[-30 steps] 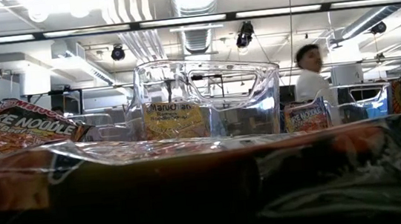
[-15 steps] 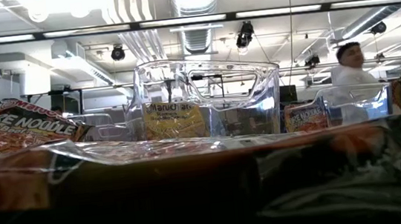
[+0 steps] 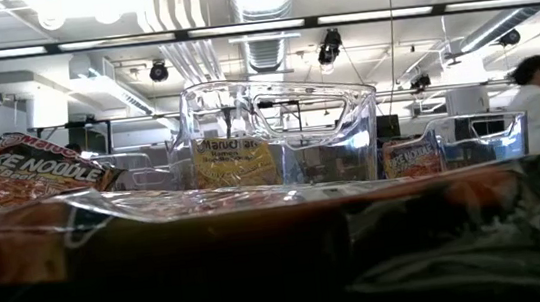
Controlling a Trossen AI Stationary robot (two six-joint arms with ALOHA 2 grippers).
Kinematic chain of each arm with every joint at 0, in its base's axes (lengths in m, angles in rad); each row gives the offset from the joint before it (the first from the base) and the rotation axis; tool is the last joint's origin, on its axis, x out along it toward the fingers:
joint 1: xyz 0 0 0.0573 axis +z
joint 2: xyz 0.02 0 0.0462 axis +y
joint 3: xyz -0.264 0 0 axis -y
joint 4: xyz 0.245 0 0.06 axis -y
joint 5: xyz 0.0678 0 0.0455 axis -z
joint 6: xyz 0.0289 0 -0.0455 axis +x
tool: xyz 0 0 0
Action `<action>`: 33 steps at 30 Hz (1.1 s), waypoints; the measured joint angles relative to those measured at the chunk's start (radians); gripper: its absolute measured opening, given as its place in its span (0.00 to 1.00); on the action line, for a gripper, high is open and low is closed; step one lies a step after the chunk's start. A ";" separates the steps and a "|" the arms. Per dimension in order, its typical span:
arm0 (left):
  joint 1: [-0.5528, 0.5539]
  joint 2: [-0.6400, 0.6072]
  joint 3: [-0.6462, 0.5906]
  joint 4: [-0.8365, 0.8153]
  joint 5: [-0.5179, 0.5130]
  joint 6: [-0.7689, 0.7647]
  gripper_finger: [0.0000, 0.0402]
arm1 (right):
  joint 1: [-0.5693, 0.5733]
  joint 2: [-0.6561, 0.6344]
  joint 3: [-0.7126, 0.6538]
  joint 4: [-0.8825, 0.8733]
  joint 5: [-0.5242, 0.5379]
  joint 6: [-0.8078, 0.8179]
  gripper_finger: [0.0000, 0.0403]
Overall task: Sort Maruchan noodles
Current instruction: Put the orange noodle pack into the top left transparent bin
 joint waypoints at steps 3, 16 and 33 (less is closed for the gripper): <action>0.000 0.002 0.000 -0.018 0.010 0.000 0.27 | 0.000 -0.001 0.000 -0.016 -0.013 0.000 0.33; 0.000 0.004 -0.001 -0.073 0.036 -0.009 0.28 | 0.000 -0.010 0.002 -0.105 -0.023 -0.005 0.33; 0.019 0.000 -0.001 -0.271 0.055 0.082 0.53 | 0.000 -0.037 0.002 -0.402 -0.108 -0.012 0.33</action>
